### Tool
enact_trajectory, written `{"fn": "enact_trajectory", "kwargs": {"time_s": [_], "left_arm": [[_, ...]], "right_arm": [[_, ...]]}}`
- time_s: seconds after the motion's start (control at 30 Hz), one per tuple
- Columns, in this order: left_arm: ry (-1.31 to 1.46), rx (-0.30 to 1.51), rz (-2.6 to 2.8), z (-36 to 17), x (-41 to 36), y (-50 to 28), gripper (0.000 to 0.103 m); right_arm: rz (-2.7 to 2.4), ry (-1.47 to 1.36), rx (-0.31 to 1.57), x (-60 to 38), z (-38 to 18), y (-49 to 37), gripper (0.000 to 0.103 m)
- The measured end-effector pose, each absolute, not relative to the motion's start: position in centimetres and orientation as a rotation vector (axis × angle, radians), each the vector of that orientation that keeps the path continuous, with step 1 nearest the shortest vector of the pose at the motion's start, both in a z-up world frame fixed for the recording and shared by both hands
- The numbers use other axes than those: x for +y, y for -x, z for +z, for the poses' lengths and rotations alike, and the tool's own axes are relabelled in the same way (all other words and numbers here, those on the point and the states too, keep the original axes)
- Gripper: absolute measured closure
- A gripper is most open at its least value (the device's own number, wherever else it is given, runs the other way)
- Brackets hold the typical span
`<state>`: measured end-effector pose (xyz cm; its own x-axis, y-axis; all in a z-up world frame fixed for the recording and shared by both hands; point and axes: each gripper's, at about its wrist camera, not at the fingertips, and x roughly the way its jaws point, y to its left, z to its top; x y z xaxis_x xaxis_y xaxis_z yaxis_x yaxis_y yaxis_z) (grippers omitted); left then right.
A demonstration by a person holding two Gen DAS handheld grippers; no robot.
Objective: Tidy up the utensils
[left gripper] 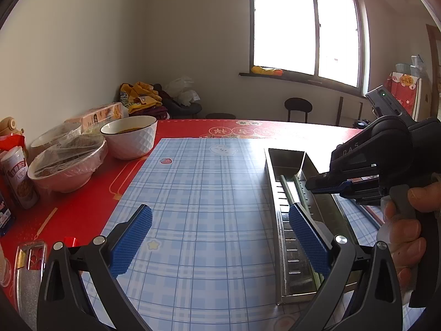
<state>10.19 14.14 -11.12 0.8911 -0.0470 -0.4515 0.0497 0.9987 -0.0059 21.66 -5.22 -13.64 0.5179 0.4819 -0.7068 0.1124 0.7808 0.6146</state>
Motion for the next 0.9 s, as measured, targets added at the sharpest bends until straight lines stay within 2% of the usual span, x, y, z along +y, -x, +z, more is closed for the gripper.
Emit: {"fn": "enact_trajectory", "kwargs": {"time_s": [0.1, 0.13, 0.23, 0.3, 0.4, 0.5, 0.57, 0.9], "left_arm": [[-0.004, 0.470, -0.048, -11.1, 14.2, -10.2, 0.006], [-0.004, 0.471, -0.047, -11.1, 14.2, -10.2, 0.006], [-0.001, 0.473, -0.040, -11.2, 14.3, -10.3, 0.006], [0.004, 0.470, -0.033, -11.1, 14.4, -10.3, 0.006], [0.006, 0.464, -0.025, -11.1, 14.5, -10.3, 0.006], [-0.004, 0.452, -0.009, -11.0, 14.4, -10.0, 0.006], [-0.016, 0.447, 0.014, -10.9, 14.2, -9.9, 0.006], [0.013, 0.468, -0.045, -8.5, 12.1, -9.3, 0.006]], "right_arm": [[0.264, -0.584, 0.975, -5.7, -12.6, -21.3, 0.094], [0.267, -0.551, 0.969, -5.9, -12.4, -21.2, 0.090], [0.279, -0.476, 0.939, -7.0, -12.0, -20.6, 0.054], [0.287, -0.414, 0.906, -7.7, -11.6, -20.0, 0.054], [0.310, -0.311, 0.832, -8.7, -10.7, -18.8, 0.043], [0.333, -0.145, 0.722, -9.4, -9.5, -16.9, 0.030], [0.348, -0.065, 0.662, -10.1, -9.1, -15.7, 0.015], [0.442, -0.103, 0.564, -18.1, -9.1, -12.6, 0.015]]}}
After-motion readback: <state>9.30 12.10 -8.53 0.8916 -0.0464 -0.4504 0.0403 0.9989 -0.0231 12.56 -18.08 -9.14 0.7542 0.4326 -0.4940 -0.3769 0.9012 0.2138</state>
